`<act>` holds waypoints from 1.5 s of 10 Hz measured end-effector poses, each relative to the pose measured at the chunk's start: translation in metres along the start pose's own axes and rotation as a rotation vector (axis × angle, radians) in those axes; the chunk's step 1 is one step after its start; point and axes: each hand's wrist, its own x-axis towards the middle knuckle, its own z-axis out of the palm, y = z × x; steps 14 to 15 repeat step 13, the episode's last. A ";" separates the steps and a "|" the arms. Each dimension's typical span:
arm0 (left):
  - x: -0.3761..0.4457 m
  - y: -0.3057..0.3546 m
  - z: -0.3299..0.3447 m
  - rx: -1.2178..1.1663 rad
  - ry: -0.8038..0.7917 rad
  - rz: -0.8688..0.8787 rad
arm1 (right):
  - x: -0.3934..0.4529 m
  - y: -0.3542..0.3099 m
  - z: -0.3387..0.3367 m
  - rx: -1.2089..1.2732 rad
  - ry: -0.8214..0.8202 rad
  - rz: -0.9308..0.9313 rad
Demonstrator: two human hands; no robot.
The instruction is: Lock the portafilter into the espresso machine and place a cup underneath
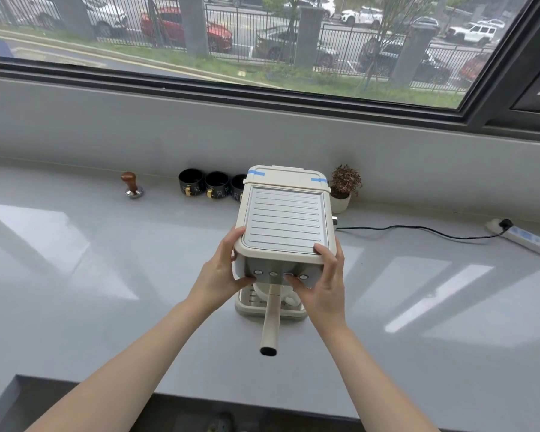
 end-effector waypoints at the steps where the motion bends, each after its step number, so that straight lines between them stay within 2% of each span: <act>1: -0.002 0.003 0.002 -0.014 0.028 -0.042 | 0.000 0.000 0.002 0.006 0.011 0.002; 3: -0.003 0.006 0.002 -0.048 0.051 -0.056 | 0.000 0.000 0.004 0.012 0.034 0.008; 6: -0.002 0.005 0.004 -0.064 0.058 -0.037 | -0.001 0.010 -0.007 -0.013 -0.052 -0.041; 9: -0.002 0.003 0.003 -0.078 0.046 -0.042 | -0.001 0.008 -0.012 -0.045 -0.040 -0.059; 11: -0.002 0.001 0.003 -0.091 0.032 -0.034 | -0.002 0.022 -0.030 -0.194 -0.115 -0.092; 12: -0.002 0.002 0.002 -0.079 0.036 -0.014 | -0.011 0.033 -0.050 -0.375 -0.196 -0.123; 13: -0.003 0.004 0.000 -0.071 0.038 -0.023 | -0.007 0.031 -0.065 -0.371 -0.072 -0.041; 15: -0.003 0.004 0.000 -0.071 0.038 -0.023 | -0.007 0.031 -0.065 -0.371 -0.072 -0.041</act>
